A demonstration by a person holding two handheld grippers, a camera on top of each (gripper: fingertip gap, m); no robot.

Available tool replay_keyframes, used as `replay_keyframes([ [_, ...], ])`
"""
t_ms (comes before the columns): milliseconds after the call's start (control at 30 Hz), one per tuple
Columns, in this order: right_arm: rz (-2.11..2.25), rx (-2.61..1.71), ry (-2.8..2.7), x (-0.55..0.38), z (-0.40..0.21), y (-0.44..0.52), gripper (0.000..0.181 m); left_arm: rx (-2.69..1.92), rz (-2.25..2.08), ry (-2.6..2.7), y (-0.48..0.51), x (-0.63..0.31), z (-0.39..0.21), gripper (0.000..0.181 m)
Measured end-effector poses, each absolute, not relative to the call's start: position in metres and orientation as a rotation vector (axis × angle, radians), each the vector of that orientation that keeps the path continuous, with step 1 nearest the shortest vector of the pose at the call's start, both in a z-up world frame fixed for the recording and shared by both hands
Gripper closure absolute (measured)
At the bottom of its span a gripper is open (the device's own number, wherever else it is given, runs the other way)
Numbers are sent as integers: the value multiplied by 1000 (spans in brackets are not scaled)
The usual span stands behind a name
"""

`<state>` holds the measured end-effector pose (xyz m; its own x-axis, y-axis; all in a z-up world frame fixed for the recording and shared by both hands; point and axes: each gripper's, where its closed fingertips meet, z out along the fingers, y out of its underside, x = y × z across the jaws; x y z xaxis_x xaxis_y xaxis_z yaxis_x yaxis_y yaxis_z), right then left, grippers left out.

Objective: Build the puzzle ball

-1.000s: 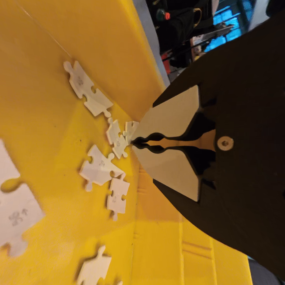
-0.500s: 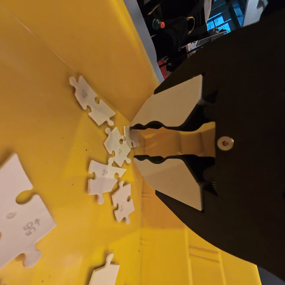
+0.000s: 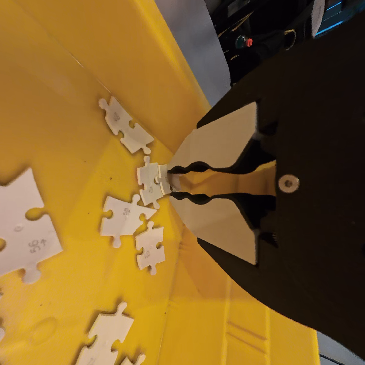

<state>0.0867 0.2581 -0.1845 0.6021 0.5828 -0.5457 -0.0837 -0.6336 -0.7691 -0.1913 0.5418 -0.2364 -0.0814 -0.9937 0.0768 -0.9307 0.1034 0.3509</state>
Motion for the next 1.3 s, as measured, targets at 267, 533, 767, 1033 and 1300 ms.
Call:
replay_keyframes([
  [267,1058,-2030,-394,87,-185,258,153,1963,-174,-2126,537,-184,-230,181],
  [533,1053,-2036,-395,86,-186,258,153,1949,-117,-2064,526,-179,-236,142],
  [767,1058,-2031,-395,86,-185,258,153,1982,-210,-2064,534,-179,-238,166],
  [1033,1063,-2023,-395,87,-184,258,153,1993,-173,-2124,536,-177,-231,181],
  [1300,1062,-2024,-394,87,-184,258,153,2038,-50,-2084,532,-175,-207,181],
])
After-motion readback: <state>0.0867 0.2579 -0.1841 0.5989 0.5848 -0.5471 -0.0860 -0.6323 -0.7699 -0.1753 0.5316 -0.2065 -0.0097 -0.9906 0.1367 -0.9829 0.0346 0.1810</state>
